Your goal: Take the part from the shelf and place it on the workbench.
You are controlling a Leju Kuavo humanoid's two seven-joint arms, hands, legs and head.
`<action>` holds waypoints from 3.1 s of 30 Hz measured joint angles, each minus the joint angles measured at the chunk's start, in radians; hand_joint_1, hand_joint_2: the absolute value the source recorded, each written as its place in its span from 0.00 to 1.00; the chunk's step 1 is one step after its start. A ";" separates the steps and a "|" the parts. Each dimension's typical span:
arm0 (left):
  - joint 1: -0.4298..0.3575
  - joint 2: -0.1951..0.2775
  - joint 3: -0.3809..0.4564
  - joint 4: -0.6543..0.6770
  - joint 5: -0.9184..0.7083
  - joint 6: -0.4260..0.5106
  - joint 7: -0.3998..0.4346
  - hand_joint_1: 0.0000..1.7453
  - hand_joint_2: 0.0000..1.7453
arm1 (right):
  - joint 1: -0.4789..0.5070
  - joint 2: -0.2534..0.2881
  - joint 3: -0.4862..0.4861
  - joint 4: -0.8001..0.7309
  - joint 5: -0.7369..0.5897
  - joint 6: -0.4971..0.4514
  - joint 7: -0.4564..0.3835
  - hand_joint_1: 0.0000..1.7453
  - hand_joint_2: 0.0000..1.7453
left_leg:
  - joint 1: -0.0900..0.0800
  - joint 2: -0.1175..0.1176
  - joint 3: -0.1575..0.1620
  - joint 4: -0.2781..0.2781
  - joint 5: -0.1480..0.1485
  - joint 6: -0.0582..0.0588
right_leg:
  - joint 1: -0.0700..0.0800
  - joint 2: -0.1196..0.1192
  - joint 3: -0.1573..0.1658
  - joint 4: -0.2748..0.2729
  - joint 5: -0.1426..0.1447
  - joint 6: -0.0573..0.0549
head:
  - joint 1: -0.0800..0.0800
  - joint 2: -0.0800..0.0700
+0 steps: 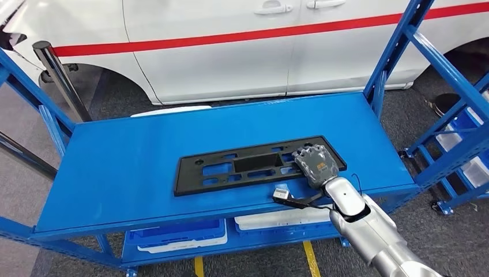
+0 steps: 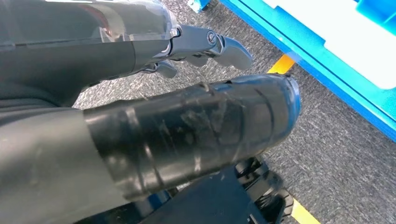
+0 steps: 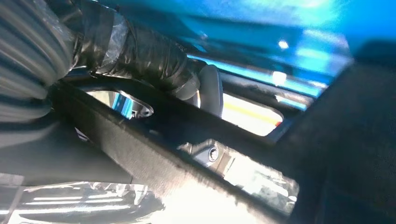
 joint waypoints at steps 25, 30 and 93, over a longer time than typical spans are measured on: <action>0.022 0.000 0.002 0.000 0.057 0.037 -0.012 0.00 0.00 | 0.287 -0.042 -0.121 -0.506 0.141 -0.155 0.110 0.95 1.00 | 0.000 -0.004 0.029 -0.077 0.053 0.024 | 0.000 0.002 -0.023 0.031 -0.014 0.034 | 0.000 0.000; 0.027 0.002 0.008 0.000 0.068 0.047 -0.015 0.00 0.00 | 0.371 -0.021 -0.125 -0.621 0.221 -0.224 0.139 0.96 1.00 | 0.004 -0.002 0.004 -0.013 0.002 -0.003 | -0.004 0.001 -0.017 0.020 -0.011 0.004 | -0.001 0.000; 0.047 0.006 0.036 0.000 0.093 0.121 0.023 0.00 1.00 | 0.494 0.092 -0.058 -0.694 0.223 -0.290 0.147 0.95 1.00 | 0.007 -0.001 -0.036 0.098 -0.062 -0.012 | 0.001 0.000 -0.009 0.024 -0.020 -0.011 | -0.001 0.000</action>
